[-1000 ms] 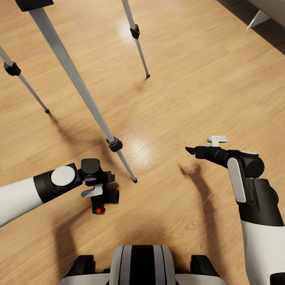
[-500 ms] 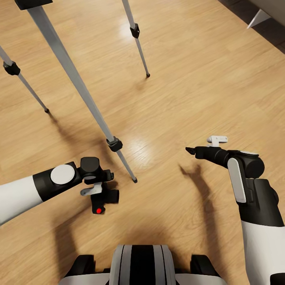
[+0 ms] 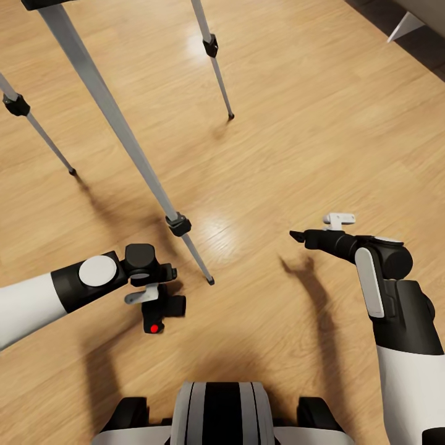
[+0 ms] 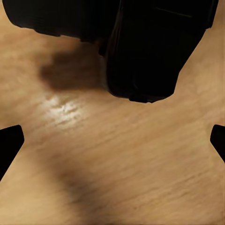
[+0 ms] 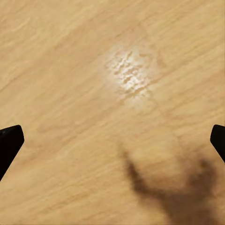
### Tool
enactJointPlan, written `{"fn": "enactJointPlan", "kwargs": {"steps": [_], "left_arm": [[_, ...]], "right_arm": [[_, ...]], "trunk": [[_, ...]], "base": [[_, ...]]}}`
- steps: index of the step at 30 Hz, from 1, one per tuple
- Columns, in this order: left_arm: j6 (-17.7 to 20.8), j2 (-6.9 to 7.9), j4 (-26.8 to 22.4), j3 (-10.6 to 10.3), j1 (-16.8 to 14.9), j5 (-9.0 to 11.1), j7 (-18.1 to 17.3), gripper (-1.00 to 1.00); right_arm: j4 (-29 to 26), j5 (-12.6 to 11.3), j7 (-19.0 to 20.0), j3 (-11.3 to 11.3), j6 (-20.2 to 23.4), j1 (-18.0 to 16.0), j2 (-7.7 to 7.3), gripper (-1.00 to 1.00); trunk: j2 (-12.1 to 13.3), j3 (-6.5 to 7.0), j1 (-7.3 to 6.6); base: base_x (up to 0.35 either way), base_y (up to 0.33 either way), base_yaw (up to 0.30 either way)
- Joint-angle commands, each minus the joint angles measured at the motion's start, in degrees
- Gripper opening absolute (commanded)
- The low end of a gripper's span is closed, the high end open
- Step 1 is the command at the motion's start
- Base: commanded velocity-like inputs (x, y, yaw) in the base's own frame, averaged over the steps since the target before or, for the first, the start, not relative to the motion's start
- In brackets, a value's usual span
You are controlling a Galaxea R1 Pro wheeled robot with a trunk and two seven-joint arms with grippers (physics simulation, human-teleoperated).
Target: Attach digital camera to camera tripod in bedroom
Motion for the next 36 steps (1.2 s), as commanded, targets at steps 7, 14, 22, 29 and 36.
{"fn": "enactJointPlan", "kwargs": {"steps": [7,14,22,29,36], "left_arm": [[-0.3,0.03,0.3,-0.1,-0.2,-0.3,0.0,1.0],[-0.3,0.0,0.5,-0.2,-0.2,-0.3,0.0,1.0],[-0.4,0.0,0.9,-0.2,-0.1,-0.3,0.0,1.0],[-0.4,0.02,1.3,-0.2,0.0,-0.3,0.0,1.0],[-0.4,0.03,2.2,-0.2,0.0,-0.3,0.0,1.0]], "right_arm": [[0.0,0.0,0.2,-0.1,0.3,0.0,0.0,1.0],[0.0,0.0,0.2,-0.1,0.3,0.0,-0.01,1.0],[0.0,0.0,0.2,0.0,0.3,0.0,0.0,1.0],[0.0,0.0,0.2,0.0,0.3,0.0,-0.01,1.0],[0.0,0.0,0.2,0.0,0.3,0.0,-0.04,1.0]], "trunk": [[0.0,-0.52,-0.01],[0.0,-1.08,-0.01],[0.0,-1.68,-0.01],[0.0,-1.87,-0.01],[0.0,-1.93,-0.01]], "base": [[0.0,0.0,0.0],[0.0,0.0,0.0],[0.0,0.0,0.0],[0.0,0.0,0.0],[0.0,0.0,0.0]]}}
